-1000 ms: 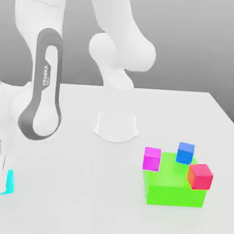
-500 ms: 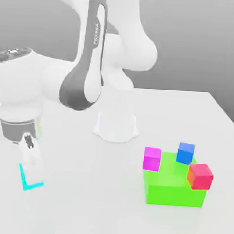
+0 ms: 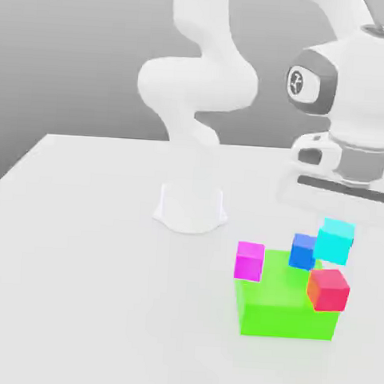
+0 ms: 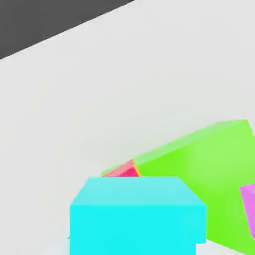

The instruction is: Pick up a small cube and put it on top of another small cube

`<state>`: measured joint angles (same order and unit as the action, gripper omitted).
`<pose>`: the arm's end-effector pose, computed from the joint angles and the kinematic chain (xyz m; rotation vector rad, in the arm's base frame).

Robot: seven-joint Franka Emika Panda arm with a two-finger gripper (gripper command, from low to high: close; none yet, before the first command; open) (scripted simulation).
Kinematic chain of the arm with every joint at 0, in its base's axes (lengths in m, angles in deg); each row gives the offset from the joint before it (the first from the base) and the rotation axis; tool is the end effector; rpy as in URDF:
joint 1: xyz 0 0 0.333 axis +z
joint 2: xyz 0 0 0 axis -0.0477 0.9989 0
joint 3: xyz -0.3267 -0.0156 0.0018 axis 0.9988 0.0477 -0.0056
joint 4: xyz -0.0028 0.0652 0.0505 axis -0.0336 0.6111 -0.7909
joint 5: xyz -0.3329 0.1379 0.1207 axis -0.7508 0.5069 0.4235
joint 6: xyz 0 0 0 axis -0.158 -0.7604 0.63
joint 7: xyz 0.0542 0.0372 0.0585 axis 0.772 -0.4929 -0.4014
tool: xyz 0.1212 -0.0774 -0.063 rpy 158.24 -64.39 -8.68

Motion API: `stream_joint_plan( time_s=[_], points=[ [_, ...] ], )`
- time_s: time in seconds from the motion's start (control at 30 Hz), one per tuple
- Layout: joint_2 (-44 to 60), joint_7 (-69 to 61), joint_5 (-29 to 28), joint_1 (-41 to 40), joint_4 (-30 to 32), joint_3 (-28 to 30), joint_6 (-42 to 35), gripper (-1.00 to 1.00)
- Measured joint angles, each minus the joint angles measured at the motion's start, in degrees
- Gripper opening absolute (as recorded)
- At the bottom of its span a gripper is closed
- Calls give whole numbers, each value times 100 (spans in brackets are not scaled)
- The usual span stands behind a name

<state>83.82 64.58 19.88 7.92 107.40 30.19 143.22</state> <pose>0.3533 0.2236 0.2515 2.6031 -1.7525 0.0097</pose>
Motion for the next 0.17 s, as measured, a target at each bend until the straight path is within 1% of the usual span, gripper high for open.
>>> stream_joint_plan(
  time_s=[0.07,0.1,0.17],
  points=[
    [321,124,-157,-8,69,-23,377,-100],
    [410,156,-198,-4,89,-24,483,100],
    [410,155,-198,-18,89,-23,484,100]
  ],
)
